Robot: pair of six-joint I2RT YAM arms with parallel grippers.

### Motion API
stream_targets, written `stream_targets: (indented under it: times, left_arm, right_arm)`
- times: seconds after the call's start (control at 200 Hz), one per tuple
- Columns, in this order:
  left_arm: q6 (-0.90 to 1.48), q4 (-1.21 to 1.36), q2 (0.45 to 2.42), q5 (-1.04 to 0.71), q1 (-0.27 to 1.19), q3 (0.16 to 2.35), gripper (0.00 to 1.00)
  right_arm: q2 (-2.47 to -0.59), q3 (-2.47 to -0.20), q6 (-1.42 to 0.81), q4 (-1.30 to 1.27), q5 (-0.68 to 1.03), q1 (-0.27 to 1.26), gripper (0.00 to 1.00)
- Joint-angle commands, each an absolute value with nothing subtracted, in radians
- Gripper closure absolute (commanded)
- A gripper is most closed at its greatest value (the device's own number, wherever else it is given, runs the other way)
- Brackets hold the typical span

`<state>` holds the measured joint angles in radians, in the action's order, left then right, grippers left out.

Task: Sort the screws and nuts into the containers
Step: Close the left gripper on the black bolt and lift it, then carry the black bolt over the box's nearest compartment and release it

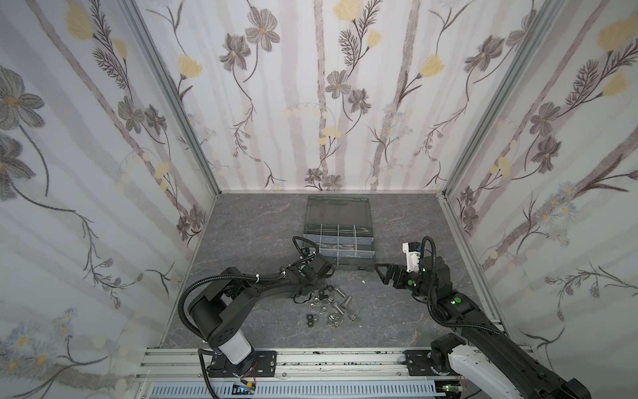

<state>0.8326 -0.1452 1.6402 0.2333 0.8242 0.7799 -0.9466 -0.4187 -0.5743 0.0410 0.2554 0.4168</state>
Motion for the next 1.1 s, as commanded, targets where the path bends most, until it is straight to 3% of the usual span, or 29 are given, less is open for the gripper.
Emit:
stream_targets:
  times: [0.0, 0.51, 1.094]
  left_arm:
    - [0.818, -0.209, 1.656, 0.221, 0.828, 0.788, 0.93]
    - [0.710, -0.230, 1.568, 0.205, 0.809, 0.980, 0.96]
    - [0.615, -0.229, 1.755, 0.152, 0.709, 1.144, 0.96]
  right_arm:
    - [-0.940, -0.419, -0.583, 0.020, 0.245, 0.419, 0.00]
    - [-0.928, -0.420, -0.583, 0.031, 0.233, 0.418, 0.00]
    - [-0.852, -0.406, -0.611, 0.084, 0.189, 0.423, 0.00]
